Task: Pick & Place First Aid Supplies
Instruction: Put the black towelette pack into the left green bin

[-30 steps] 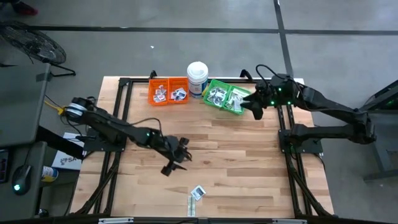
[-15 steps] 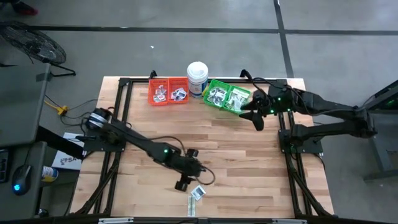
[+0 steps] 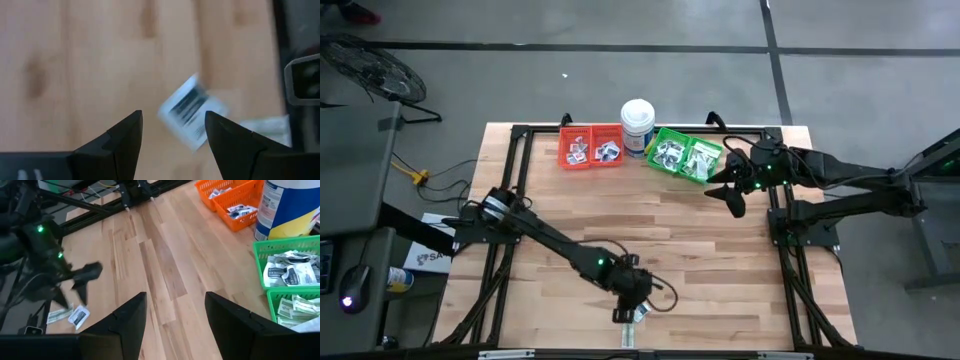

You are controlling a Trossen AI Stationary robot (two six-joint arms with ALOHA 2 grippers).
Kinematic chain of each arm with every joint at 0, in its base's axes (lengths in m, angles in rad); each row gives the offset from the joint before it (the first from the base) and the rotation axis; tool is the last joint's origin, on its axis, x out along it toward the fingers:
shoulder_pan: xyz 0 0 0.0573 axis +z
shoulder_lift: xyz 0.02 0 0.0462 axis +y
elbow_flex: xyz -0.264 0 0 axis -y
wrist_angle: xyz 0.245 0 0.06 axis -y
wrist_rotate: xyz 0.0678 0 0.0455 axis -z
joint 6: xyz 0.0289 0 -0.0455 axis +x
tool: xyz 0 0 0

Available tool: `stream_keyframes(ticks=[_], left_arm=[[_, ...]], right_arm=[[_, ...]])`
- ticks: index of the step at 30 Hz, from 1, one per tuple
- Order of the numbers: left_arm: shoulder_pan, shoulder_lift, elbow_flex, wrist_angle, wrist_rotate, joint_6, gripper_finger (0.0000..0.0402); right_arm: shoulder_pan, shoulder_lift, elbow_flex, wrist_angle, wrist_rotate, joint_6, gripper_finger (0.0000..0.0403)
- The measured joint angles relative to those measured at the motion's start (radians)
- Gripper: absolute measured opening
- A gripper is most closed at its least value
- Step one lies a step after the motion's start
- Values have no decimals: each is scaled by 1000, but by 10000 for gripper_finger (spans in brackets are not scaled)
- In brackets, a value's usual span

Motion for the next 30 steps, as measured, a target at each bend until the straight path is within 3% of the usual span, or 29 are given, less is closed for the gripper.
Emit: stream_keyframes(ticks=[10,30], left_arm=[[-26,66,2,59,-40,-95,214],[-28,181,6,44,-97,-50,214]], right_arm=[[35,0,0,-2,33,15,195],[50,1,0,-9,36,49,195]])
